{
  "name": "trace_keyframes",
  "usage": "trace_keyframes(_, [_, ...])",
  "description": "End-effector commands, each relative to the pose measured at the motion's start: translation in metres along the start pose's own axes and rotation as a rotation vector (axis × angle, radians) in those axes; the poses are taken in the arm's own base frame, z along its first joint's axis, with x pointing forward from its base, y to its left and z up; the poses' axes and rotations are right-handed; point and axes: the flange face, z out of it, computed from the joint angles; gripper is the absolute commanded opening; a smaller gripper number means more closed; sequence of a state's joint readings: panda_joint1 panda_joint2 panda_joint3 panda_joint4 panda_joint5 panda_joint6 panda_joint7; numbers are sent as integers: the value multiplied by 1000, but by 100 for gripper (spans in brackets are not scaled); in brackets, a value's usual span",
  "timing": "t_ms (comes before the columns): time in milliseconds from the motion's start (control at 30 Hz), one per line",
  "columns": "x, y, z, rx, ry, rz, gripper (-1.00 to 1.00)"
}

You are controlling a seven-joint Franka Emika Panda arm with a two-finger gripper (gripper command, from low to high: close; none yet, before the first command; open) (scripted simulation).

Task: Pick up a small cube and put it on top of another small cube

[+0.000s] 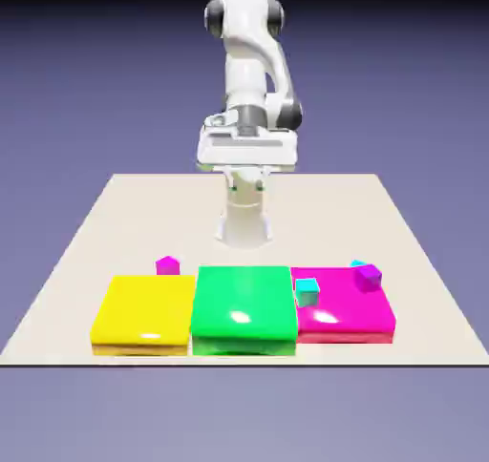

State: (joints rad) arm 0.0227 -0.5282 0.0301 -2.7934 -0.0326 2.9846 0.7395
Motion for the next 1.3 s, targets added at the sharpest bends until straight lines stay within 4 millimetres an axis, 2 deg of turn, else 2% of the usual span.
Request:
trace_keyframes(0, [-14, -9, 13, -36, -51, -61, 0])
trace_keyframes(100, [-61, -33, 47, -143, -198, -246, 0])
trace_keyframes(233, [-130, -53, 82, -282, -380, -496, 0])
trace_keyframes(333, [-184, -61, 100, -380, -502, -686, 0])
trace_keyframes(467, [-256, -65, 113, -502, -644, -942, 0])
trace_keyframes(667, [-354, -62, 108, -653, -797, -1329, 0])
trace_keyframes(900, [-446, -57, 74, -771, -872, -1768, 0])
trace_keyframes(1067, [-485, -46, 73, -887, -780, -2020, 0])
trace_keyframes(1267, [-530, -36, 74, -992, -573, -2273, 0])
